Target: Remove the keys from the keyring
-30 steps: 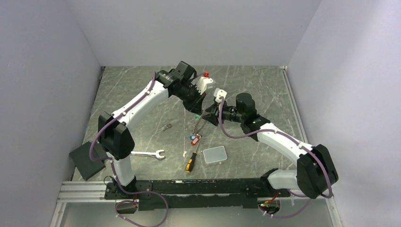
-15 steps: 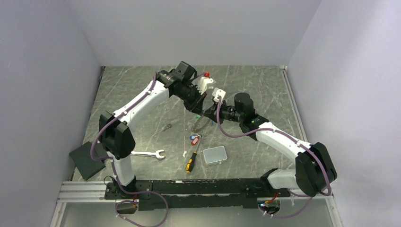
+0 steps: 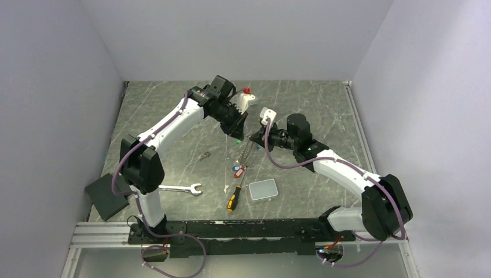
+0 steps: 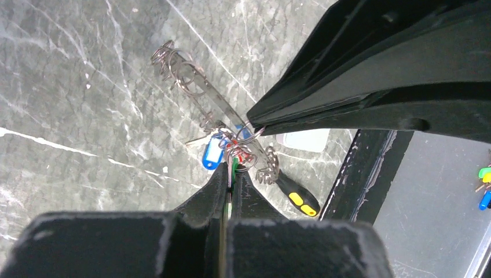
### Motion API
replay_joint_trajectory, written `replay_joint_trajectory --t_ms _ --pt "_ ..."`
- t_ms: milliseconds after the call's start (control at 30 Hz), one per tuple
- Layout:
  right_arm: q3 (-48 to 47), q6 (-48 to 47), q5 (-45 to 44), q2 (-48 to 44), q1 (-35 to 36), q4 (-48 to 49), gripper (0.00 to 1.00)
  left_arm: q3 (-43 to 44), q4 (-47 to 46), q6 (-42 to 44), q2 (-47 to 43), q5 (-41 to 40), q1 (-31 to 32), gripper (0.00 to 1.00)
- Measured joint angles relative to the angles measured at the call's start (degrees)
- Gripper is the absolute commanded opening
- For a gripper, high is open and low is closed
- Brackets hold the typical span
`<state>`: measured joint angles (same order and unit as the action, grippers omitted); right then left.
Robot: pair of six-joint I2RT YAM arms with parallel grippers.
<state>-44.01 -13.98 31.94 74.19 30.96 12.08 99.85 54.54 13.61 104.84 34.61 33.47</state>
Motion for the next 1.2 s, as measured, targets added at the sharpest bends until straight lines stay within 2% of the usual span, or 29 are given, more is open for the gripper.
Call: replay_joint_trajectory --t_ms 1200 --pt "1.6 1.6 -0.6 -1.2 -0.4 1.7 0.00 -2.8 -1.6 0.0 0.1 -1.6 1.2 0.00"
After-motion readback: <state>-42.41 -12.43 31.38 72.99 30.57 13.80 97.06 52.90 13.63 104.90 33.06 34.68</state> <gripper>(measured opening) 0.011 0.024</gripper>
